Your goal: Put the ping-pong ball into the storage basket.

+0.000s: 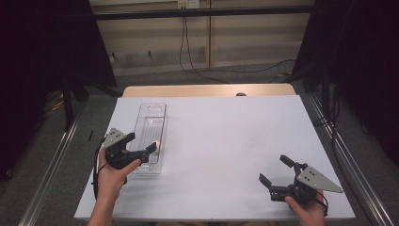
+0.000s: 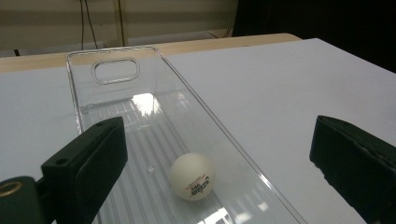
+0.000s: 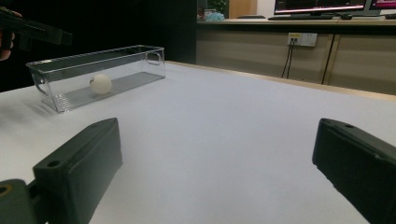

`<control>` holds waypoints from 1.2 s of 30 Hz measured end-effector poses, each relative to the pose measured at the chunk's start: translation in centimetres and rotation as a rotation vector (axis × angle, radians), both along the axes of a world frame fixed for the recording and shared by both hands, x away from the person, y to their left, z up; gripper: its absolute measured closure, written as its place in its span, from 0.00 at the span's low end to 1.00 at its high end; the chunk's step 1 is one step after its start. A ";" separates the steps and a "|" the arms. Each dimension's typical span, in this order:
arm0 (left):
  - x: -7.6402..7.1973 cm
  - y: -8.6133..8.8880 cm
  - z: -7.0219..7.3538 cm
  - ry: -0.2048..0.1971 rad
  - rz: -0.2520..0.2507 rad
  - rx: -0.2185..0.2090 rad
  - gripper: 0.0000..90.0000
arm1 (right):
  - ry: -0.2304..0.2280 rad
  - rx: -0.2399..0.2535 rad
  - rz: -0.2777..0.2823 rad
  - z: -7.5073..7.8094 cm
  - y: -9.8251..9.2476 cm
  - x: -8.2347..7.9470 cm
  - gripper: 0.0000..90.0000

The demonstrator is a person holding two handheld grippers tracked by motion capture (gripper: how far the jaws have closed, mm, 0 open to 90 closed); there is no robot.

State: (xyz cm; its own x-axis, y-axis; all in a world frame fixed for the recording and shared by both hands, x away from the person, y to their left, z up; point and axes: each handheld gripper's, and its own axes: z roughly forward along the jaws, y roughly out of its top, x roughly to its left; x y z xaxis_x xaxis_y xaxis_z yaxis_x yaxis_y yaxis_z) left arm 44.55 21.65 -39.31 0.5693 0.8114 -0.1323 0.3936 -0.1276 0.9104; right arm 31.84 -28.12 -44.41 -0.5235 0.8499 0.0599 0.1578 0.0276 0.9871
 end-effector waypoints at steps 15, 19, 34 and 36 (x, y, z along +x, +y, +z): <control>-1.0 0.2 -0.6 -0.035 -0.016 -0.009 0.05 | -0.004 -0.001 0.001 0.1 0.0 0.0 0.01; -1.1 0.4 -0.6 -0.040 -0.014 -0.023 0.04 | -0.005 -0.003 0.004 0.1 -0.1 0.0 0.01; -2.0 0.6 -1.6 -0.062 -0.019 -0.036 0.04 | -0.001 -0.003 0.007 0.0 0.1 0.0 0.01; -2.2 0.7 -1.7 -0.067 -0.023 -0.031 0.04 | 0.002 -0.005 0.011 0.0 0.1 0.0 0.01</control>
